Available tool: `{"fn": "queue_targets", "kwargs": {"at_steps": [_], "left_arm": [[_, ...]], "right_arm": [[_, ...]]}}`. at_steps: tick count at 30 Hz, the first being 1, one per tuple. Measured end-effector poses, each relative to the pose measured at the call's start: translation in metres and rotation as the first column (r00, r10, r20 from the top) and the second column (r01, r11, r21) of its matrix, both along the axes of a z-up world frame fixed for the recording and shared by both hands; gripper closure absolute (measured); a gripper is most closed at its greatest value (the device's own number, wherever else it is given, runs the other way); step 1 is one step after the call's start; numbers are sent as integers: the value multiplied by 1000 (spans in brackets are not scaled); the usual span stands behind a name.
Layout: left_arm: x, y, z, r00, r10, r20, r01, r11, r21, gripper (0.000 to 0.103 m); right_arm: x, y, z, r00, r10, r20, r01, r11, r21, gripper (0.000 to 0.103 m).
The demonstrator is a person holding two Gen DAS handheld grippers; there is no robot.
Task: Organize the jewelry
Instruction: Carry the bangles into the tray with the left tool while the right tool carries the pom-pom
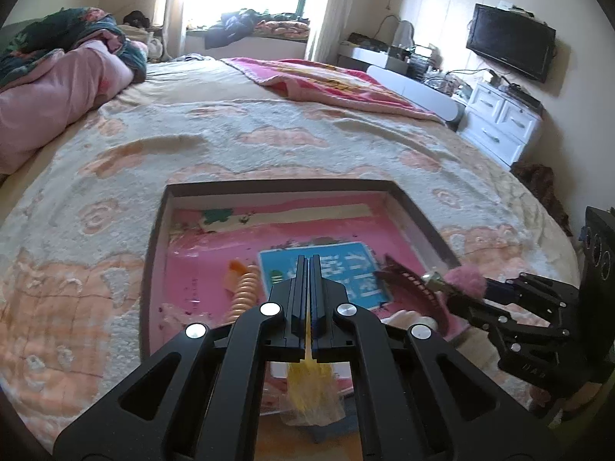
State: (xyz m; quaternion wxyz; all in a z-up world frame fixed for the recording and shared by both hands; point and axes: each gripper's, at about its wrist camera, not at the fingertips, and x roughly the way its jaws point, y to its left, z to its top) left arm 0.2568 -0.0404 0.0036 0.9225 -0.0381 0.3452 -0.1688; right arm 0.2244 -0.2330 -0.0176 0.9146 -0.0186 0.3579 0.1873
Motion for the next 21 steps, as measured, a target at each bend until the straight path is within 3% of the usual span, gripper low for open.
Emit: {"fn": "queue_targets", "kwargs": {"at_steps": [21], "left_arm": [[6,16,-36,998,57,-24,-56,997,55,103]], "right_arm": [[14,2,-16,998,-67,-3,67,997,-25,72]]}}
